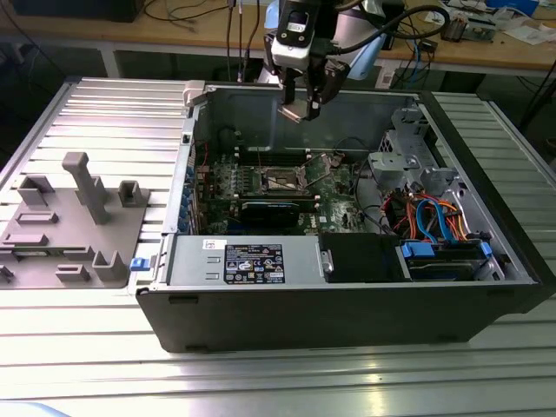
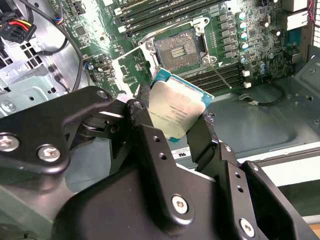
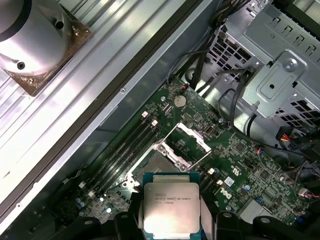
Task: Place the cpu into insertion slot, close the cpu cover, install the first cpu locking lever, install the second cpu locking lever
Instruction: 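Place the cpu into insertion slot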
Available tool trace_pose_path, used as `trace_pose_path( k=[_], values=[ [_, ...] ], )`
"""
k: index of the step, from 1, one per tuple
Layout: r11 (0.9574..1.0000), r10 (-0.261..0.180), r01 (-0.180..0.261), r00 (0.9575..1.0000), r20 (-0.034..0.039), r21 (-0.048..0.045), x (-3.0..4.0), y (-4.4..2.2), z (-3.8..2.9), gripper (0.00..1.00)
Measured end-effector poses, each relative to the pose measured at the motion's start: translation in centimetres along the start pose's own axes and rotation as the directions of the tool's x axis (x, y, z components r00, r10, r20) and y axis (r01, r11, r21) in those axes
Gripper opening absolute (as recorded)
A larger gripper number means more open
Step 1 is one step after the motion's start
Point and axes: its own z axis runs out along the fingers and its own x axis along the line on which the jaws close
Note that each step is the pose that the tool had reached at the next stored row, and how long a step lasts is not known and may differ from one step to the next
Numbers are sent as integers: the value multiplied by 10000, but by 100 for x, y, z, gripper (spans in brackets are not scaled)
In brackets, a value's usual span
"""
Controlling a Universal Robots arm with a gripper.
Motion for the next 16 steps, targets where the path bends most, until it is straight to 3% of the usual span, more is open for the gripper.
trace_pose_path(
  k=[8, 12, 16],
  values=[
    [10000, 87, -87, 10000, 14, 5, 0, 0, 1, 54],
    [9980, 630, -630, 9980, 89, 27, 0, 0, 3, 54],
    [9929, 1184, -1185, 9928, 149, 31, 0, -1, 8, 54]
  ],
)
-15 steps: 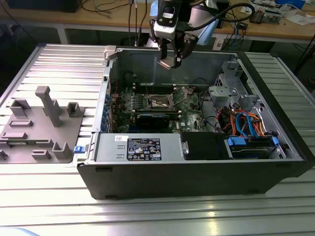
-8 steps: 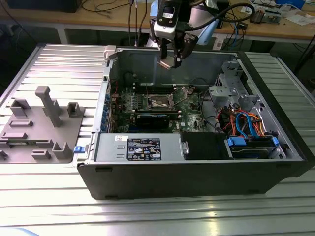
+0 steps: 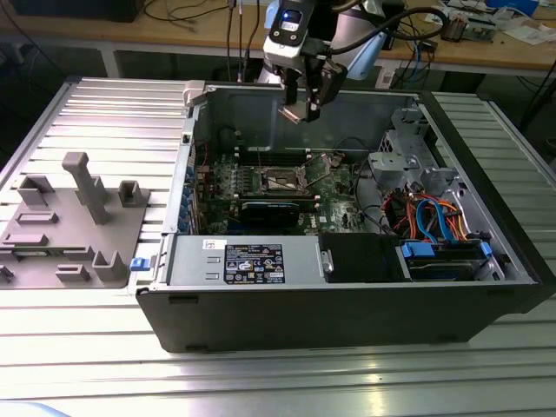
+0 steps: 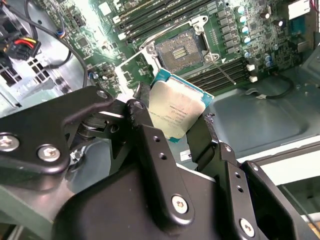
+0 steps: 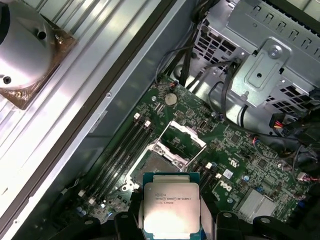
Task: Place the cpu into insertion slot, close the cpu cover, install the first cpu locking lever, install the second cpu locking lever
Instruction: 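Place the cpu into insertion slot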
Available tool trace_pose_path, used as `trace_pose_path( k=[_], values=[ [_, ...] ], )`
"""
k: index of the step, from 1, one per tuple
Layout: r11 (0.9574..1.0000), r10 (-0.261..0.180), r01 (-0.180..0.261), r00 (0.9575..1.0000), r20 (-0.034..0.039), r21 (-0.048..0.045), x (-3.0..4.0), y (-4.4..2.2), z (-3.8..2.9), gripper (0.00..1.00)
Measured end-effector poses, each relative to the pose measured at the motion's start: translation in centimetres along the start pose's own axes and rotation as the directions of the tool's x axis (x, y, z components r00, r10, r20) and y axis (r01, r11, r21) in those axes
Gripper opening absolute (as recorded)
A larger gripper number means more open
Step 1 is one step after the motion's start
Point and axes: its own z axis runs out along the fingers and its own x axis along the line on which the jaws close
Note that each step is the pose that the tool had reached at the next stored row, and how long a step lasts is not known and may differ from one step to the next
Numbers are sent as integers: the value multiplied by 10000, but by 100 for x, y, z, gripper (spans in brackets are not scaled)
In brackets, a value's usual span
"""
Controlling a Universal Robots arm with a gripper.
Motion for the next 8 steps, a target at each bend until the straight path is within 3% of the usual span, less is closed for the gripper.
trace_pose_path(
  k=[5, 8],
  values=[
    [9980, 632, -632, 9980, 78, 18, 0, 0, 7, 54],
    [9919, 1271, -1271, 9918, 131, 17, 0, -1, 12, 54]
  ],
)
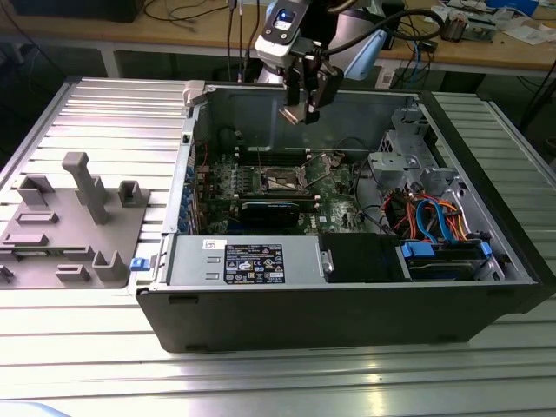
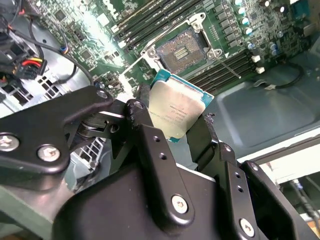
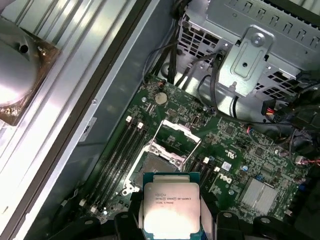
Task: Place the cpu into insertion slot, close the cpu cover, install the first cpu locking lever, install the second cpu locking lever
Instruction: 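Place the cpu into insertion slot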
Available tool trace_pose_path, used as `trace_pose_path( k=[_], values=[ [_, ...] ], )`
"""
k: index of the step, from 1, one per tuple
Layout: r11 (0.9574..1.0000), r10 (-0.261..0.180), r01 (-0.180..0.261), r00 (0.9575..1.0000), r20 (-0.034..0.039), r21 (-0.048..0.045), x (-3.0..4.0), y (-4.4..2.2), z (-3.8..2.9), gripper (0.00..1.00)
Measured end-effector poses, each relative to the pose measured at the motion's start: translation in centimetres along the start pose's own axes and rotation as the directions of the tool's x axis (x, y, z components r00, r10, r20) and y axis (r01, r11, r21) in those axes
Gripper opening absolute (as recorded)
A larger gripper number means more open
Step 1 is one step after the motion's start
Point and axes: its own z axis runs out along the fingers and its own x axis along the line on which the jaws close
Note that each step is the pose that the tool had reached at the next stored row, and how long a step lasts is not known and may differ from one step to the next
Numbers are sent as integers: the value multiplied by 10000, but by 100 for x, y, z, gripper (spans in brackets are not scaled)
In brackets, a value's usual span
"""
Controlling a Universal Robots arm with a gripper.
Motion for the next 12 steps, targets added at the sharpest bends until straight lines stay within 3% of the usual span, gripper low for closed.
trace_pose_path(
  k=[6, 10, 12],
  values=[
    [9987, 501, -501, 9987, 27, 13, 1, -1, 9, 54],
    [9979, 594, -592, 9982, -74, 252, 0, -2, 26, 54],
    [9972, 681, -677, 9976, -97, 321, 1, -3, 34, 54]
  ],
)
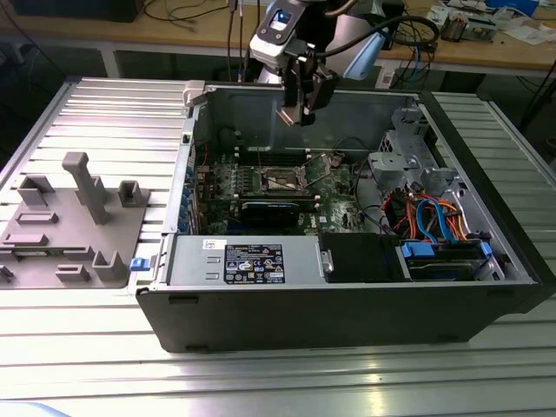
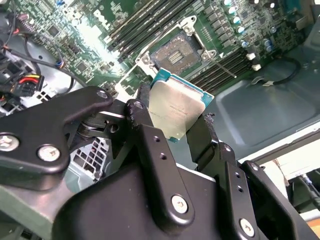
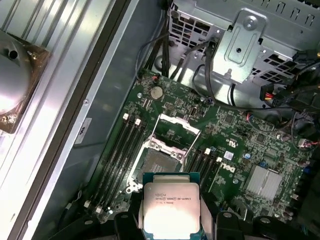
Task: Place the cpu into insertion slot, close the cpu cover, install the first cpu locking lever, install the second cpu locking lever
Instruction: 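Place the cpu into insertion slot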
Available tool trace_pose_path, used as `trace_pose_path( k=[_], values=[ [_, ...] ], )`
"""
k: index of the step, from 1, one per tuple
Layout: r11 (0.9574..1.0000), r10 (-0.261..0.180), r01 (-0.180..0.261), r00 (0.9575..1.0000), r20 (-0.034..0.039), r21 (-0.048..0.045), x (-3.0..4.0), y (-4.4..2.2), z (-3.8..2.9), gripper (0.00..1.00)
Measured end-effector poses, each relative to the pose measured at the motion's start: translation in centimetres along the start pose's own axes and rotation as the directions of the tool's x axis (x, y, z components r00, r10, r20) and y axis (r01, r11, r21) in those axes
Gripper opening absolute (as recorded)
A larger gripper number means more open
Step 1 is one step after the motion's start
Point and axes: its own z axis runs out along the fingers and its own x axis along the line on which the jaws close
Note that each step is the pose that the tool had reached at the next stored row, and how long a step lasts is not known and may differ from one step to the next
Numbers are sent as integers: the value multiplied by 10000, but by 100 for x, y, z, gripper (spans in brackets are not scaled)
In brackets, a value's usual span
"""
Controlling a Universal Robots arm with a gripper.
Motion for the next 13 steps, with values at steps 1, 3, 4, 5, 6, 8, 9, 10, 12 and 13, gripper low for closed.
trace_pose_path(
  k=[1, 3, 4, 5, 6, 8, 9, 10, 12, 13],
  values=[
    [10000, 85, -85, 10000, 6, 4, 0, 0, 5, 54],
    [9996, 279, -279, 9996, 27, 8, -1, 0, 12, 54],
    [9992, 402, -402, 9992, 38, 9, -1, 0, 16, 54],
    [9978, 655, -655, 9978, 66, 12, -1, -1, 24, 54],
    [9956, 941, -941, 9955, 99, 15, -1, -1, 34, 54],
    [9903, 1386, -1386, 9902, 141, 15, -1, -2, 50, 54],
    [9881, 1540, -1540, 9880, 154, 14, -1, -2, 55, 54],
    [9860, 1669, -1669, 9858, 160, 13, -1, -2, 59, 54],
    [9771, 2129, -2129, 9769, 176, 6, -1, -2, 75, 54],
    [9742, 2254, -2255, 9741, 181, 5, -1, -3, 79, 54]
  ],
)
